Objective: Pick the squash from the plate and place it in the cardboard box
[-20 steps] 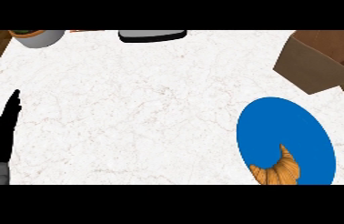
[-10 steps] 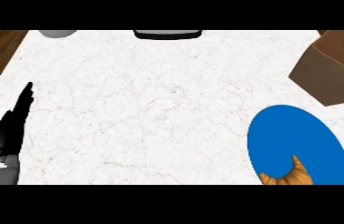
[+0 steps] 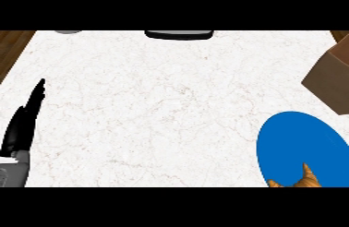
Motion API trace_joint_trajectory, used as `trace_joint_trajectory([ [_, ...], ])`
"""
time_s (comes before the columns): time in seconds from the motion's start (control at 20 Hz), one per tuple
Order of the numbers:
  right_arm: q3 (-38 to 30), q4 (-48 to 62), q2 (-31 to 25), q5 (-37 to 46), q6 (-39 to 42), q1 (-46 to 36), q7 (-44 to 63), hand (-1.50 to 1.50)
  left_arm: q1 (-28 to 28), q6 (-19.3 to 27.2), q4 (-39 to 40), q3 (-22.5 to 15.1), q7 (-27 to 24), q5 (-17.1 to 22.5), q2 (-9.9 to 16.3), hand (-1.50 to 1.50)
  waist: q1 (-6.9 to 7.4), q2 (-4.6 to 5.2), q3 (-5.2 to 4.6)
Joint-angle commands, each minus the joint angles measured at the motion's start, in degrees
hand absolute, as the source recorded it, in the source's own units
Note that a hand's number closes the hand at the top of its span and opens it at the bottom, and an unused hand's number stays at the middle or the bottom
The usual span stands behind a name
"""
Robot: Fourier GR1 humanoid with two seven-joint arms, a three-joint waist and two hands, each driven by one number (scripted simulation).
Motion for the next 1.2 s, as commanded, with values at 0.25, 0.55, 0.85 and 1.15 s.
trace_joint_trajectory([
  [0.25, 4.0, 5.9, 7.3, 1.5, 5.3, -16.2, 11.1, 1.5, -3.2, -1.2, 3.0, 0.3, 0.1, -0.5, 0.3, 0.0, 0.51, 0.23, -0.12],
  [0.55, 5.0, 10.5, 13.0, 3.4, 1.0, -20.7, 13.6, 1.5, -2.3, -1.3, 2.4, 1.3, -1.0, -0.4, 0.8, 0.0, 1.22, 0.52, -0.02],
  [0.85, 7.4, 13.4, 16.5, 6.5, -1.0, -25.3, 18.8, 1.5, -4.6, -1.0, 3.6, 1.7, -0.7, -0.5, 0.2, 0.0, 1.31, 0.72, -0.04],
  [1.15, 6.3, 18.0, 18.6, 6.7, -5.1, -26.1, 26.5, -1.5, -3.0, -2.1, -1.1, -0.4, 1.9, -0.9, -0.7, 0.0, 2.7, 0.9, 0.07],
])
